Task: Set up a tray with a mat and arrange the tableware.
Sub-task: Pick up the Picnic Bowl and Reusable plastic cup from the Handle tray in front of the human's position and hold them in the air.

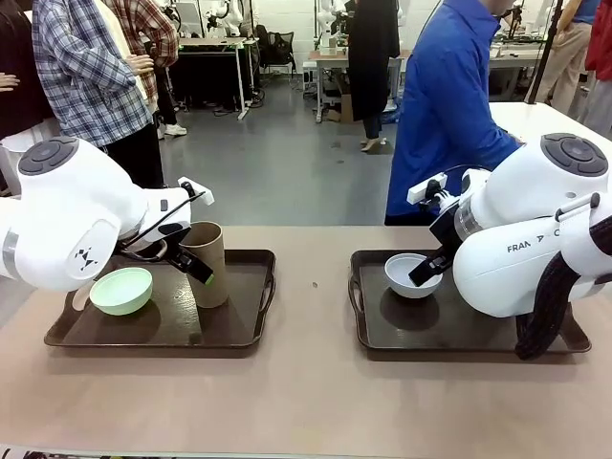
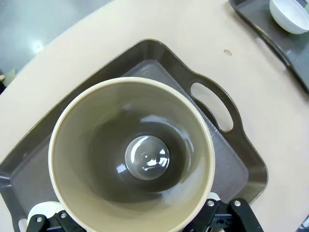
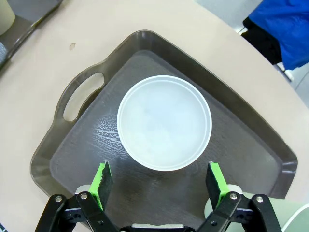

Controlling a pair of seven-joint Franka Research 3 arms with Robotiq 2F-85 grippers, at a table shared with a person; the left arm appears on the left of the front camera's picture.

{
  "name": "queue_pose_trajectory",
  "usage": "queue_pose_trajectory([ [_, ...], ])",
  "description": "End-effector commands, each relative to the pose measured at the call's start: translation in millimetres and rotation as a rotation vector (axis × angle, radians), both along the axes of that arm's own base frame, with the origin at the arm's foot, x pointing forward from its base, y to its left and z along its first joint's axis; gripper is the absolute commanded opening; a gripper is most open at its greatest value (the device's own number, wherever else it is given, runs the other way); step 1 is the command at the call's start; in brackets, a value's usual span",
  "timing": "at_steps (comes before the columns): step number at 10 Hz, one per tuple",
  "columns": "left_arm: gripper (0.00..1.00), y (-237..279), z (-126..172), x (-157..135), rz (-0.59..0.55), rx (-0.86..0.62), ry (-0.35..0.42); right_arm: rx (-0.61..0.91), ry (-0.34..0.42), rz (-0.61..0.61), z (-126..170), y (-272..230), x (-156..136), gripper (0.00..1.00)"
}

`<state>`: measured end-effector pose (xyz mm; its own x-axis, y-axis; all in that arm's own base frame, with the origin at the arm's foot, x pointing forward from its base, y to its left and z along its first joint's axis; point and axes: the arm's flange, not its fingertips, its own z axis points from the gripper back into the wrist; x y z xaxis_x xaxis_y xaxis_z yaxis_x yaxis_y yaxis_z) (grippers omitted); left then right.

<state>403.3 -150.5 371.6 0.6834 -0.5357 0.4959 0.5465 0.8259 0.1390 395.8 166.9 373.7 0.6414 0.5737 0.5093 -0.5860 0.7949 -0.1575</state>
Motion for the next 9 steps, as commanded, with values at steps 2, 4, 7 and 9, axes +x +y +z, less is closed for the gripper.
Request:
queue_pose_trajectory([
  [2,1.0,0.1,0.0,0.0,0.0,0.0,0.0,0.0,0.0,0.0,0.0,0.1,0.0,1.0],
  [4,1.0,0.1,0.0,0.0,0.0,0.0,0.0,0.0,0.0,0.0,0.0,0.1,0.0,1.0],
  [7,1.0,0.1,0.0,0.0,0.0,0.0,0.0,0.0,0.0,0.0,0.0,0.1,0.0,1.0],
  [9,1.0,0.1,0.0,0.0,0.0,0.0,0.0,0.0,0.0,0.0,0.0,0.1,0.0,1.0],
])
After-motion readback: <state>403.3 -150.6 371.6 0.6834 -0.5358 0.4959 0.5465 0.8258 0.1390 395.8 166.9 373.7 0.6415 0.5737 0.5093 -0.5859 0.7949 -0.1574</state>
